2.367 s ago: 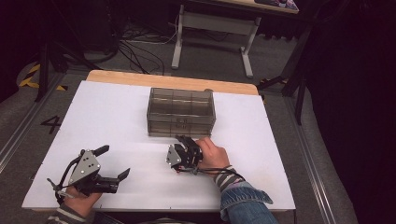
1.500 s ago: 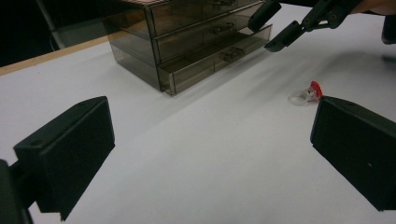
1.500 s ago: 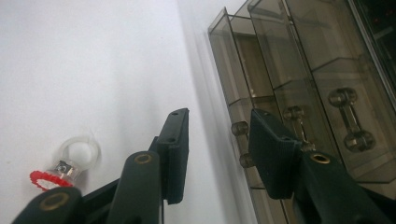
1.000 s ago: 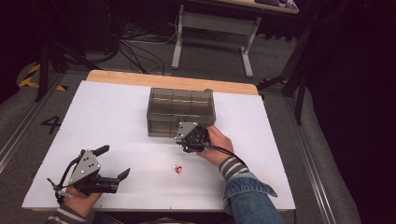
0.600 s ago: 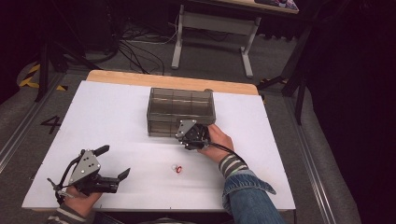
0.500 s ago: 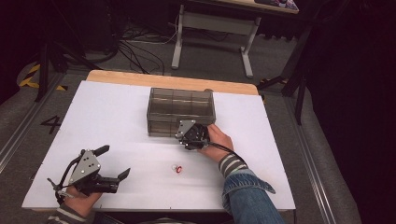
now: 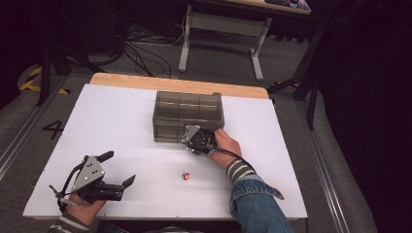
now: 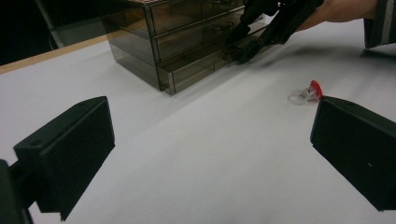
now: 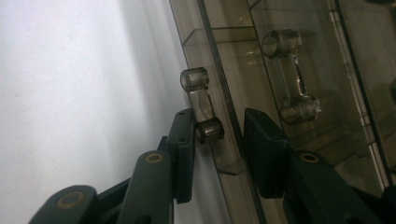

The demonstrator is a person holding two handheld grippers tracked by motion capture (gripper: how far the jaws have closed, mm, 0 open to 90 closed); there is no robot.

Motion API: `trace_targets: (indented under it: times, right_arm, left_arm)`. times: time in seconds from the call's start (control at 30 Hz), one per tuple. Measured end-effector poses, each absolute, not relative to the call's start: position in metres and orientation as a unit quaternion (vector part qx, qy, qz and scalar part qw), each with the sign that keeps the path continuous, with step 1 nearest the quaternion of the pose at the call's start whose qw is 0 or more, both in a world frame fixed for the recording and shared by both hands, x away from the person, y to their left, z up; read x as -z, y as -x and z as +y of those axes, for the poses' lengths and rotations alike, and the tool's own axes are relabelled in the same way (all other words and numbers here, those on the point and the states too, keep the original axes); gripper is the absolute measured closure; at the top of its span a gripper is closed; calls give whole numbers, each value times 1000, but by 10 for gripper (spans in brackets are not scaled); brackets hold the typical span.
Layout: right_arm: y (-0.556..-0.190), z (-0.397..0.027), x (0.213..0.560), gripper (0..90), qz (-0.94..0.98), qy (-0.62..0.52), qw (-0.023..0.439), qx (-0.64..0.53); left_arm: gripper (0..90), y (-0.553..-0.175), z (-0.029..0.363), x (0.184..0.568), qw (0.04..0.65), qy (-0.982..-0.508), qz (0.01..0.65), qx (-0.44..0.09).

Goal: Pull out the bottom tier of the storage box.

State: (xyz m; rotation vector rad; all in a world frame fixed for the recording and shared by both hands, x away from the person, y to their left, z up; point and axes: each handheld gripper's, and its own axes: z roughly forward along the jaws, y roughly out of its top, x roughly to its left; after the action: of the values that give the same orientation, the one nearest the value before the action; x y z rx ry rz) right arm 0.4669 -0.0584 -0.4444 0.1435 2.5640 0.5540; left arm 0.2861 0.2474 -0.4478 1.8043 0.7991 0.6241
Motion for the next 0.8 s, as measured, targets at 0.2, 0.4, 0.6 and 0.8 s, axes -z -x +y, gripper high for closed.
trace_targets:
  times: [0.2, 0.4, 0.6, 0.8]
  right_arm:
    - [-466, -57, 444, 655, 946, -48, 254, -198]
    - [-462, -56, 441, 658, 947, -52, 250, -197]
    - [-455, -58, 436, 661, 950, -52, 234, -198]
    - [-447, -59, 433, 669, 956, -46, 217, -192]
  left_arm:
    - [5, -286, 248, 448, 511, -749, 332, -259]
    - [5, -286, 248, 448, 512, -748, 333, -260]
    - [5, -286, 248, 448, 512, -748, 332, -260]
    - [5, -286, 248, 447, 512, -747, 332, -262]
